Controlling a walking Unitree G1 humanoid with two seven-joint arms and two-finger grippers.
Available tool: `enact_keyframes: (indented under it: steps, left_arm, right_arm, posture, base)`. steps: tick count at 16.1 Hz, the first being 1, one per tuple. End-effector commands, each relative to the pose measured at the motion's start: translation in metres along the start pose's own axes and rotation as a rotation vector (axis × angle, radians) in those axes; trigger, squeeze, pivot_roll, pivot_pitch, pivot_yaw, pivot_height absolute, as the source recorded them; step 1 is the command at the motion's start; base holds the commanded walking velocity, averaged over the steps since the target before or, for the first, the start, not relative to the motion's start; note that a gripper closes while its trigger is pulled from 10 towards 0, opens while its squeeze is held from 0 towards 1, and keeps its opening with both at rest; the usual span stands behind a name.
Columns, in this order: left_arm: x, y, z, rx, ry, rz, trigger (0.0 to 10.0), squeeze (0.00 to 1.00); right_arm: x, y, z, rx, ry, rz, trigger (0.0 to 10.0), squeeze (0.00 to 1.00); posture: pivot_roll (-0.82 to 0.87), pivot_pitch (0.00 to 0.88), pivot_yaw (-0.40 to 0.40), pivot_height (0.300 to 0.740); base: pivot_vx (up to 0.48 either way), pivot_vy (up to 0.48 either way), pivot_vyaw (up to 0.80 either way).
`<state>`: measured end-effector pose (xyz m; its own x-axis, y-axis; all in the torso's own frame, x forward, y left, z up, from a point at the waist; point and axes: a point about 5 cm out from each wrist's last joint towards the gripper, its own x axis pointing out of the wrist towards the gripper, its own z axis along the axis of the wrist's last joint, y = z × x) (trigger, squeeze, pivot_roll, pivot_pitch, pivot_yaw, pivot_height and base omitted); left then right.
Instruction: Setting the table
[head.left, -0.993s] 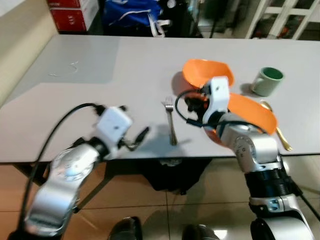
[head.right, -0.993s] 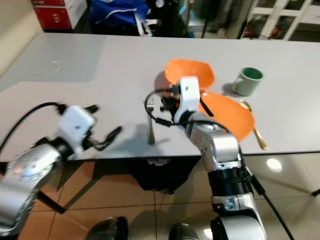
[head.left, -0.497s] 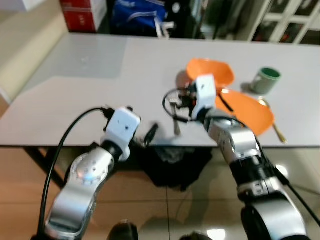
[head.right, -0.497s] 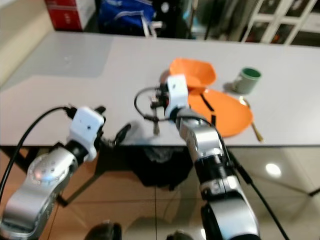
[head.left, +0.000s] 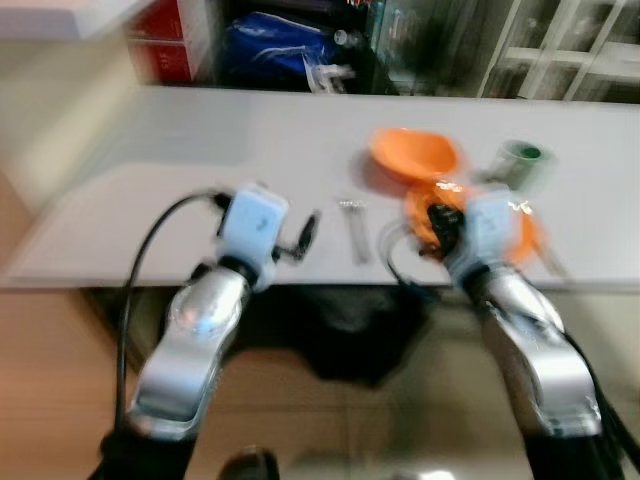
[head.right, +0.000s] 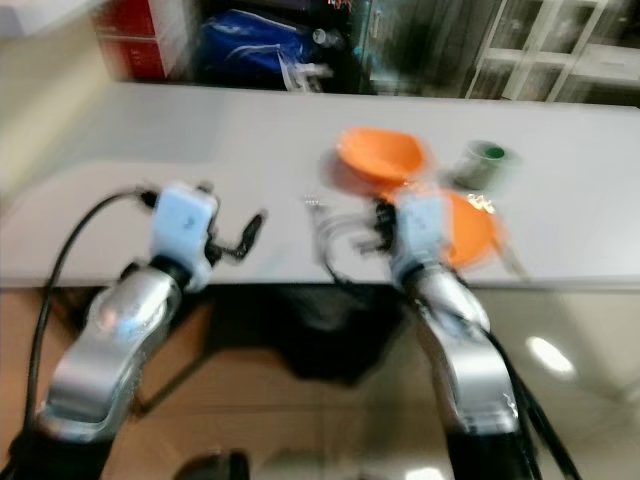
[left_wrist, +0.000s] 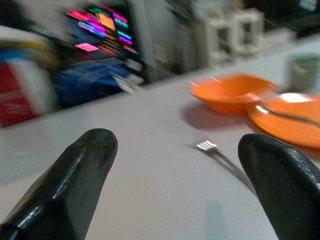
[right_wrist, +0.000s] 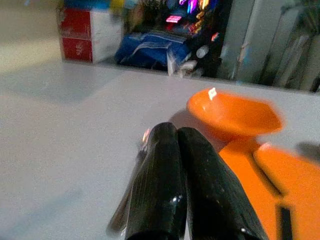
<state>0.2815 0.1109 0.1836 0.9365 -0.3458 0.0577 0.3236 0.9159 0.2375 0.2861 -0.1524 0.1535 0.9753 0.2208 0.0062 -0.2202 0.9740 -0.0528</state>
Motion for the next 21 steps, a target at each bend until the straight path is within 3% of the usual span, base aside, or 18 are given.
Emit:
enact_keyframes:
  steps: [1,2,3,5,13,14,16,21]
  left_arm:
    - [0.000,-0.001,-0.006,-0.016,0.020,-0.008,10.0,0.00]
    - [0.002,-0.001,-0.006,-0.023,0.009,-0.003,10.0,0.00]
    - [0.002,-0.001,-0.010,0.021,0.014,0.008,10.0,0.00]
    - [0.002,0.000,-0.019,-0.016,0.051,0.068,10.0,0.00]
    - [-0.003,-0.001,-0.024,0.017,0.057,0.117,10.0,0.00]
    - [-0.004,-0.001,-0.026,-0.019,0.061,0.113,10.0,0.00]
    - [-0.003,0.000,-0.024,-0.002,0.039,0.113,10.0,0.00]
    - [-0.003,0.004,-0.026,0.015,0.039,0.130,10.0,0.00]
  right_arm:
    - [-0.009,0.000,0.003,0.010,-0.020,-0.026,10.0,0.00]
    - [-0.020,-0.004,0.001,-0.002,-0.025,-0.068,10.0,0.00]
    - [-0.027,-0.005,0.001,-0.017,-0.023,-0.094,10.0,0.00]
    - [-0.031,-0.005,0.000,-0.079,-0.027,-0.114,10.0,0.00]
    - [-0.013,0.000,-0.006,-0.066,0.010,-0.126,10.0,0.00]
    - [-0.012,0.000,-0.011,-0.087,0.025,-0.121,10.0,0.00]
    - [-0.009,0.005,-0.021,-0.110,0.074,-0.084,10.0,0.00]
    - [-0.004,0.010,-0.017,-0.047,0.045,-0.080,10.0,0.00]
  posture:
    - [-0.09,0.000,0.032,0.740]
    - [-0.10,0.000,0.041,0.740]
    - [-0.10,0.000,0.044,0.740]
    - [-0.11,0.000,0.044,0.740]
    - [-0.08,0.000,0.005,0.740]
    - [-0.08,0.000,0.008,0.740]
    - [-0.09,0.000,0.025,0.740]
    - [-0.08,0.000,0.016,0.740]
  base:
    - [0.000,0.000,0.00]
    - [0.000,0.000,0.00]
    - [0.000,0.000,0.00]
    - [0.000,-0.469,0.00]
    - [0.000,-0.480,0.00]
    - [0.000,0.000,0.00]
    - [0.000,0.000,0.00]
    - [0.103,0.000,0.00]
